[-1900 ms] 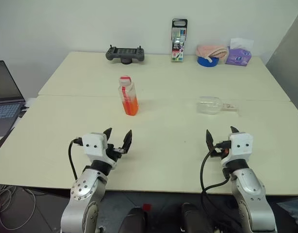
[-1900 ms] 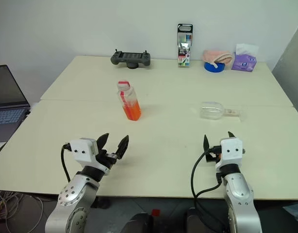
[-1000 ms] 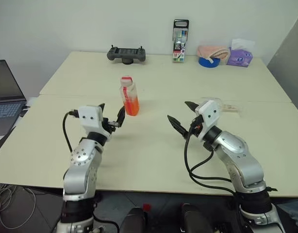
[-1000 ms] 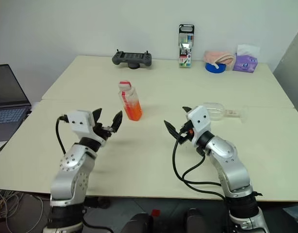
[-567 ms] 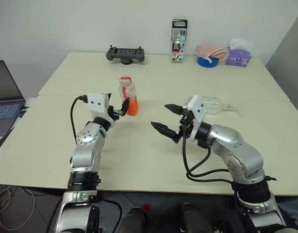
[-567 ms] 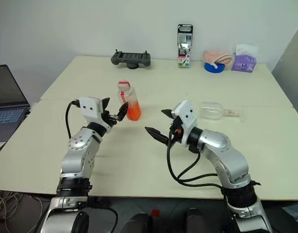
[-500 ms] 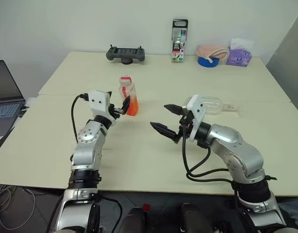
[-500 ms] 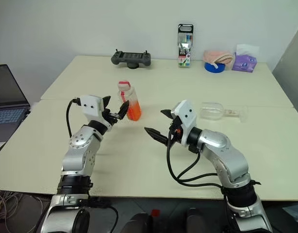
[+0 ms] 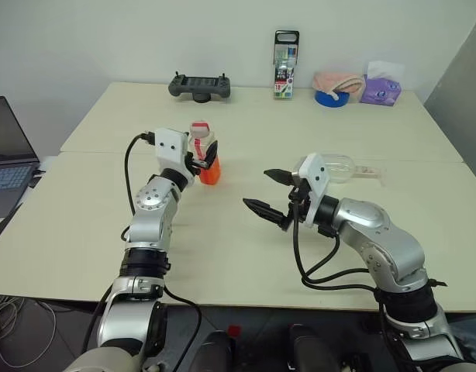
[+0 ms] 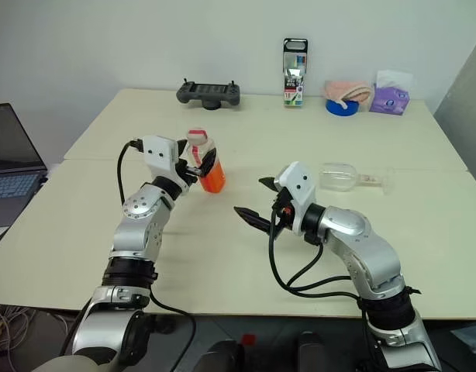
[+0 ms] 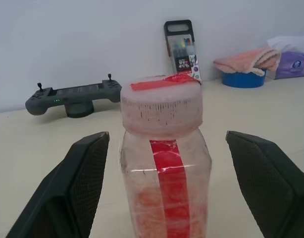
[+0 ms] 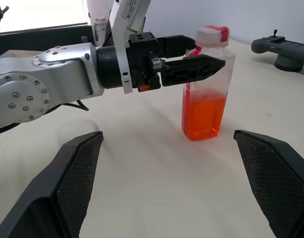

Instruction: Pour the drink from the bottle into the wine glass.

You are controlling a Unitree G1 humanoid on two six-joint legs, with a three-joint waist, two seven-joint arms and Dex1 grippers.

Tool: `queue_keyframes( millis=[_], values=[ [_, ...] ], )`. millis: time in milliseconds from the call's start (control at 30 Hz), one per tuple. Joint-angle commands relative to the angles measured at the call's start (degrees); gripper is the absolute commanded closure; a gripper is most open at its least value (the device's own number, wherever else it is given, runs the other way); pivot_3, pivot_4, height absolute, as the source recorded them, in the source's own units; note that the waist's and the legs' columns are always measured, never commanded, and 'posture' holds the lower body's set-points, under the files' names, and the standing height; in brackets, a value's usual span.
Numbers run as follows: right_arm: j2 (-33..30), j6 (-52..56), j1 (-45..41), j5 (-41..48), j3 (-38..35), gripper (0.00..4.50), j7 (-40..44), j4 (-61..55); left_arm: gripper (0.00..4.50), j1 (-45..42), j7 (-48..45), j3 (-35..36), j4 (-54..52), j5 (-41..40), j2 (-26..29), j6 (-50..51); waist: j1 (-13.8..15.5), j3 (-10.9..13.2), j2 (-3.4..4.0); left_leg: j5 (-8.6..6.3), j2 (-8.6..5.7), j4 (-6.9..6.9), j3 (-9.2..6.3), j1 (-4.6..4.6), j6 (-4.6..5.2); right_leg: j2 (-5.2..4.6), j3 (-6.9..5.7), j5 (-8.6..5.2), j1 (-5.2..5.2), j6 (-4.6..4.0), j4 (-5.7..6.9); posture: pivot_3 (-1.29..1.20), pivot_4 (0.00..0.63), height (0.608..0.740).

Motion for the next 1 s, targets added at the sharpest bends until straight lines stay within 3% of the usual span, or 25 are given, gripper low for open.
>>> queue_keyframes(
  millis=[33, 633, 733, 867, 1000],
  values=[
    [-0.3, -0.4, -1.1, 0.4, -0.2, 0.0, -0.2, -2.6, 0.47, -2.0, 0.4, 0.0, 1.6, 1.1, 0.7, -2.3, 0.0, 0.0, 0.0, 0.0, 0.0, 0.0, 0.0, 0.0, 0.0, 0.0, 0.0, 0.0, -0.01, 0.0, 0.0, 0.0, 0.15, 0.74],
    [-1.5, -1.3, -1.8, -0.8, 0.0, 0.0, -1.4, -1.9, 0.47, -11.3, -2.2, 1.3, 20.0, 0.0, -1.3, -12.8, 0.0, 0.0, -0.03, 0.0, -0.02, 0.0, -0.04, -0.08, 0.0, -0.01, -0.04, 0.01, -0.05, 0.02, -0.01, 0.0, 0.15, 0.74],
    [-1.1, -1.3, -1.6, -0.8, -0.2, 0.0, -2.1, -2.2, 1.02, -11.7, -4.1, 0.9, 21.3, -0.2, -1.7, -14.3, -0.1, 0.0, -0.03, 0.0, -0.01, 0.02, -0.06, -0.23, 0.0, -0.01, -0.06, 0.02, -0.2, 0.02, 0.02, 0.0, 0.15, 0.74],
    [-1.1, -1.2, -1.6, -0.8, 0.2, 0.0, -2.1, -2.6, 2.26, -13.0, -4.5, 1.2, 23.9, 0.0, -1.4, -15.3, -0.1, 0.0, -0.03, 0.0, -0.03, 0.04, -0.06, -0.34, 0.0, -0.01, -0.06, 0.17, -0.29, -0.19, 0.01, 0.0, 0.15, 0.74],
    [-1.4, -1.2, -1.9, -0.8, -0.7, 0.0, -2.9, -2.9, 2.4, -13.2, -4.2, 2.2, 24.3, -0.7, -0.8, -15.8, -0.1, 0.0, -0.03, 0.0, -0.03, 0.04, -0.06, -0.42, 0.0, -0.01, -0.05, 0.19, -0.39, -0.18, 0.02, 0.0, 0.15, 0.74]
  ],
)
